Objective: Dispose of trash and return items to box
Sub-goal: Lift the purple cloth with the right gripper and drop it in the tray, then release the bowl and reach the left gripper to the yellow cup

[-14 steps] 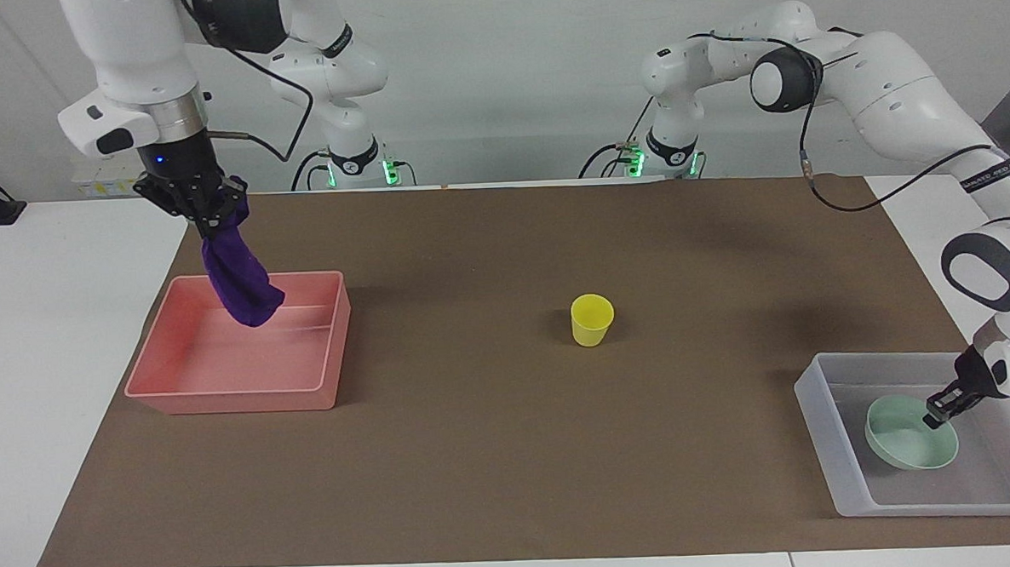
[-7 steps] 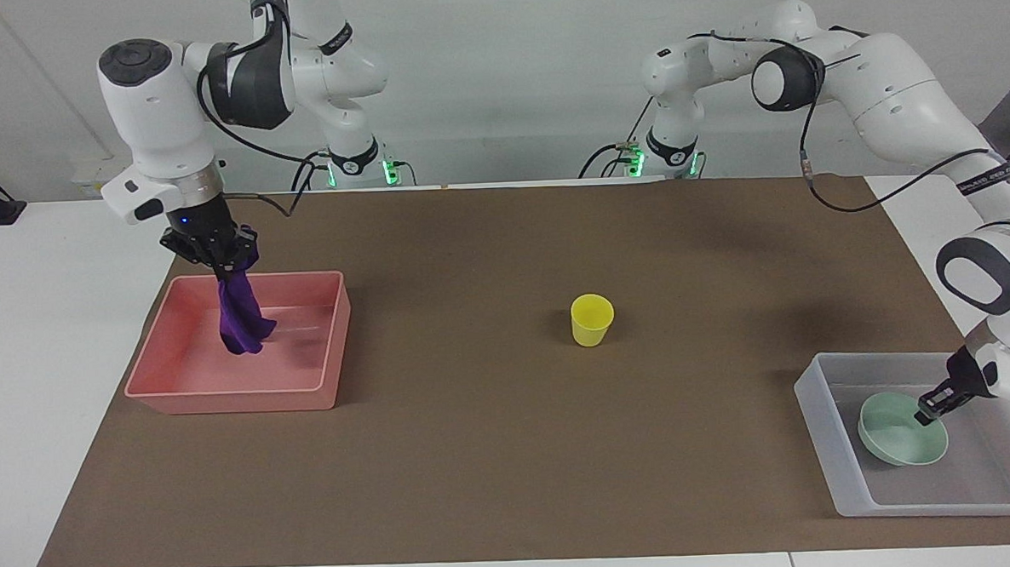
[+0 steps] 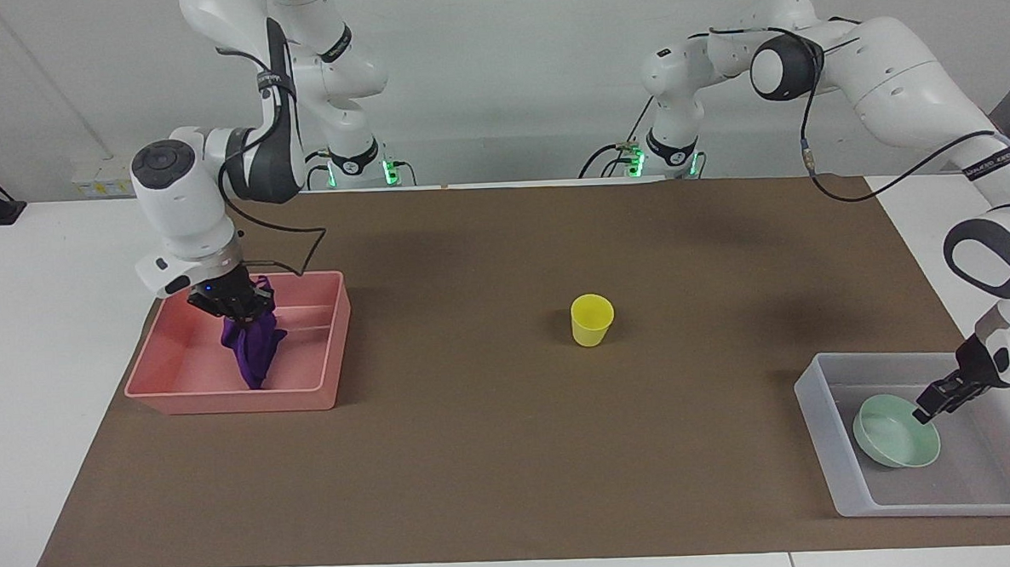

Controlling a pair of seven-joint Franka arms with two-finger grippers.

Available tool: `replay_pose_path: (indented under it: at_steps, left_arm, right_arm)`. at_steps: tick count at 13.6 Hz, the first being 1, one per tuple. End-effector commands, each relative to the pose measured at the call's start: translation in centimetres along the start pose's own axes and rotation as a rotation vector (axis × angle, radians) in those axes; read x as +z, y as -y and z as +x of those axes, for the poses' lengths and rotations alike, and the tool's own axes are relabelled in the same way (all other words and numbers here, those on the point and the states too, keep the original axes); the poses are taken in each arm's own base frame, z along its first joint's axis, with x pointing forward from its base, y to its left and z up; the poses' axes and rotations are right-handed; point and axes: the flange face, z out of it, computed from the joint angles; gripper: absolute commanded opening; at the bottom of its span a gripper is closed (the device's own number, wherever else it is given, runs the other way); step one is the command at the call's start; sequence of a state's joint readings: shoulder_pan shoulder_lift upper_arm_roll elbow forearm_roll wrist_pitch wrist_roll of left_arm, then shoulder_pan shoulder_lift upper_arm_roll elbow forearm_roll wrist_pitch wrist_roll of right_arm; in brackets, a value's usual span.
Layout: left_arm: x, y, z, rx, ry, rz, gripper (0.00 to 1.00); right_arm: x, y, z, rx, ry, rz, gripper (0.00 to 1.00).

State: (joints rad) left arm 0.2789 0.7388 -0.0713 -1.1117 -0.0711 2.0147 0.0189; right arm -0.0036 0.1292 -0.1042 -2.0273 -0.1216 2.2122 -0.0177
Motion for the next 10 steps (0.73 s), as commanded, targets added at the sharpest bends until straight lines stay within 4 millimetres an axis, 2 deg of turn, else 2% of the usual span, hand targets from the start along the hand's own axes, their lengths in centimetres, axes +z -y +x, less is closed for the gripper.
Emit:
replay_pose_path:
  at_steps: [1, 2, 5, 7, 8, 9, 10]
  left_arm:
    - [-3.5, -1.3, -2.5, 0.061, 0.019, 0.004, 1.0]
    - [-4.4, -1.6, -3.3, 0.079, 0.02, 0.005, 1.0]
    - [-7.3, -5.7, -6.6, 0.136, 0.028, 0.003, 1.0]
    - [-8.0, -8.5, -9.0, 0.164, 0.041, 0.003, 1.0]
    - [-8.5, -10.0, -10.1, 0.185, 0.047, 0.002, 1.0]
    - [-8.7, -11.4, -10.9, 0.196, 0.053, 0.0, 1.0]
    - [-8.5, -13.1, -11.7, 0.205, 0.062, -0.001, 1.0]
  right_arm:
    - [3.0, 0.1, -1.0, 0.009, -0.013, 0.026, 0.0]
    - [3.6, 0.1, -1.2, 0.017, -0.015, 0.029, 0.0]
    - [5.1, 0.3, -1.2, 0.044, -0.001, 0.049, 0.0]
    - [5.8, 0.0, -1.0, 0.051, -0.007, 0.048, 0.0]
    - [6.3, -0.2, -1.1, 0.058, 0.001, 0.048, 0.08]
    - [6.4, -0.2, -1.0, 0.058, 0.003, 0.047, 0.35]
    - [6.3, -0.3, -1.0, 0.065, 0.002, 0.048, 0.69]
